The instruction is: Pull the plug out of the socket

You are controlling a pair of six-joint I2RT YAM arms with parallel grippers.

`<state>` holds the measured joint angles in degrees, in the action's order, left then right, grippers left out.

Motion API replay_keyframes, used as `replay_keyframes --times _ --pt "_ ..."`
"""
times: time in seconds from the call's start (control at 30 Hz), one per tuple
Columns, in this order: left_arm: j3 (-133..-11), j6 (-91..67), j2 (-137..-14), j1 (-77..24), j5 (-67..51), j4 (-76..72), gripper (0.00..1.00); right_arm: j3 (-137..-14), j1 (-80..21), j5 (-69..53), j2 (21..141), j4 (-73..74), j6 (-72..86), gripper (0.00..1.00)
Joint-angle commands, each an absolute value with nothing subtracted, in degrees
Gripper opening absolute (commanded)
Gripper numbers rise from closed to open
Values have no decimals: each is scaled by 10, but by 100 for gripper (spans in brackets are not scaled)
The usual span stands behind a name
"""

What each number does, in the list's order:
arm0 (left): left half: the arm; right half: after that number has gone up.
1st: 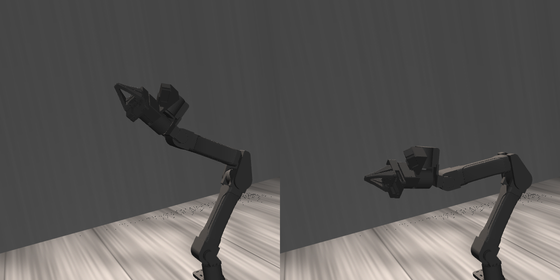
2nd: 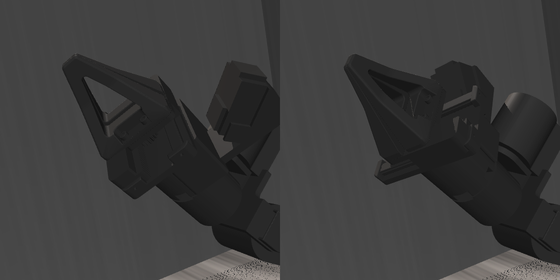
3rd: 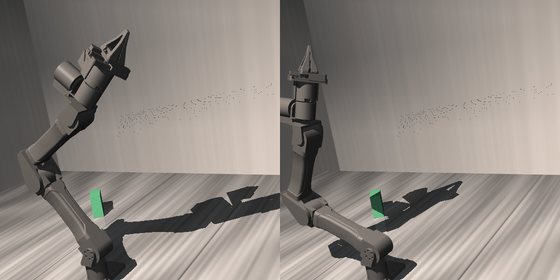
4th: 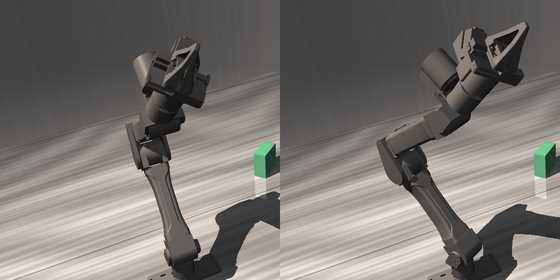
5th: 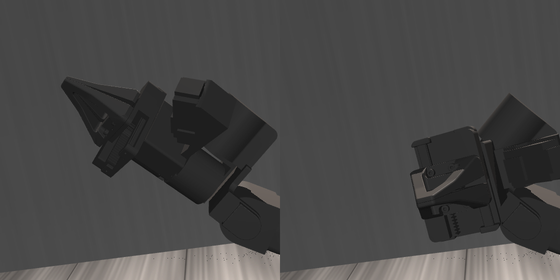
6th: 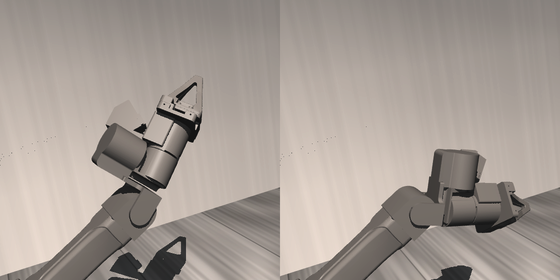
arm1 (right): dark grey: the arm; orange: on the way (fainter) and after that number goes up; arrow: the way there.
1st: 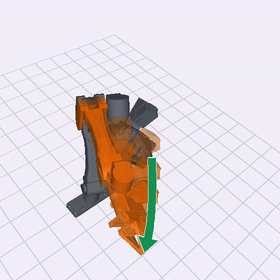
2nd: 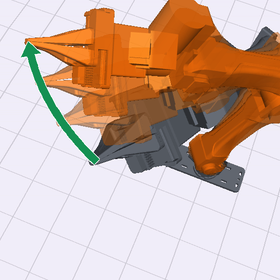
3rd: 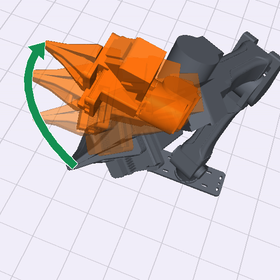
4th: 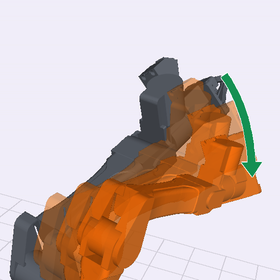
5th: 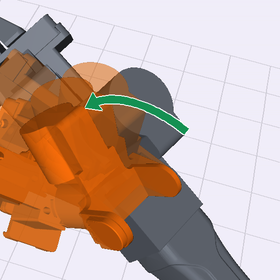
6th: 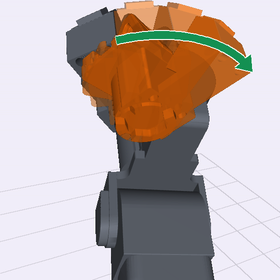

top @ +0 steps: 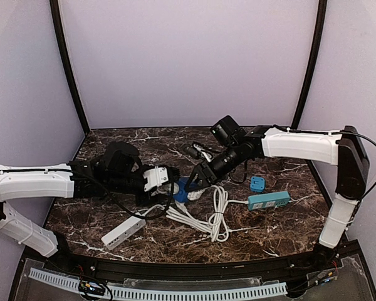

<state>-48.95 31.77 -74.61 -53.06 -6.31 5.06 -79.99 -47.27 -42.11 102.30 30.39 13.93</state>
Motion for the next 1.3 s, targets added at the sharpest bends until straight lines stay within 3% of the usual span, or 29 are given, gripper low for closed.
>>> replay_keyframes --times 0.0,0.43,0.53,0.67,0.73,0.83,1.27 --pt "-502 335 -748 -534 -31 85 53 -844 -482 -478 1016 271 117 13" --pt "-500 357 -745 -559 14 98 22 -879 -480 -419 1031 314 86 17" --pt "-501 348 -744 -562 10 100 12 -885 -477 -402 1028 311 91 32" --pt "-504 317 -739 -563 12 100 1 -872 -467 -371 1015 290 111 66" --pt "-505 297 -737 -563 14 99 1 -859 -458 -350 1004 277 127 77" --pt "-505 258 -733 -563 20 96 1 -827 -444 -315 977 252 157 85" --pt "-506 -11 -740 -509 -5 9 1 -658 -454 -247 875 107 298 89"
